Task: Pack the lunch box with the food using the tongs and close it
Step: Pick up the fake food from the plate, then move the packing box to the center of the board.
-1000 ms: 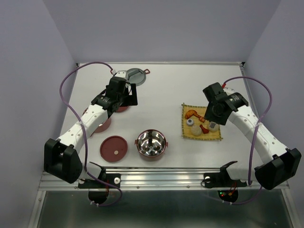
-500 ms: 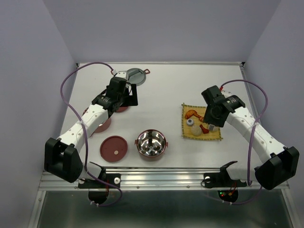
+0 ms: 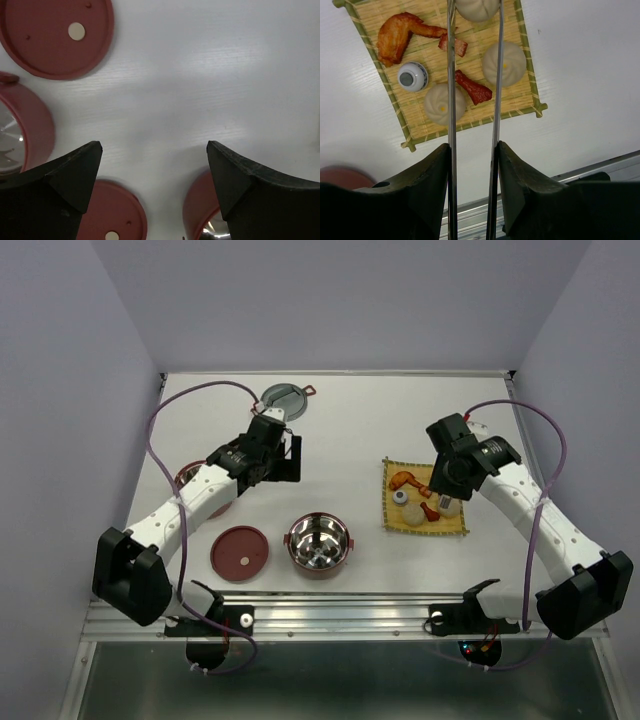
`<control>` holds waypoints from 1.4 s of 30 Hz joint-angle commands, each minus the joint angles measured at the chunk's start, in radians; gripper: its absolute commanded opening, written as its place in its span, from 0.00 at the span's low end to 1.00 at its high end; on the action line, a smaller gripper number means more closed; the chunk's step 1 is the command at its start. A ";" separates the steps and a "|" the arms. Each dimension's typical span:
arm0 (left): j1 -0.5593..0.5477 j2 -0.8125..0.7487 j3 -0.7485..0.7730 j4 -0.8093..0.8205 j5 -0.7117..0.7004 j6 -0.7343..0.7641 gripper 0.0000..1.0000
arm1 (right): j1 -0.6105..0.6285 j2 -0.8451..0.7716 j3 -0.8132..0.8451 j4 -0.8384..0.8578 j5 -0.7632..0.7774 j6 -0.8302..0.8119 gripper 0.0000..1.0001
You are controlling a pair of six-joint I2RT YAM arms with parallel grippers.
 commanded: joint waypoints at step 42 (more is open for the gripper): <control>-0.231 0.014 -0.098 -0.049 0.181 -0.141 0.00 | -0.007 -0.013 0.065 0.063 -0.008 -0.062 0.28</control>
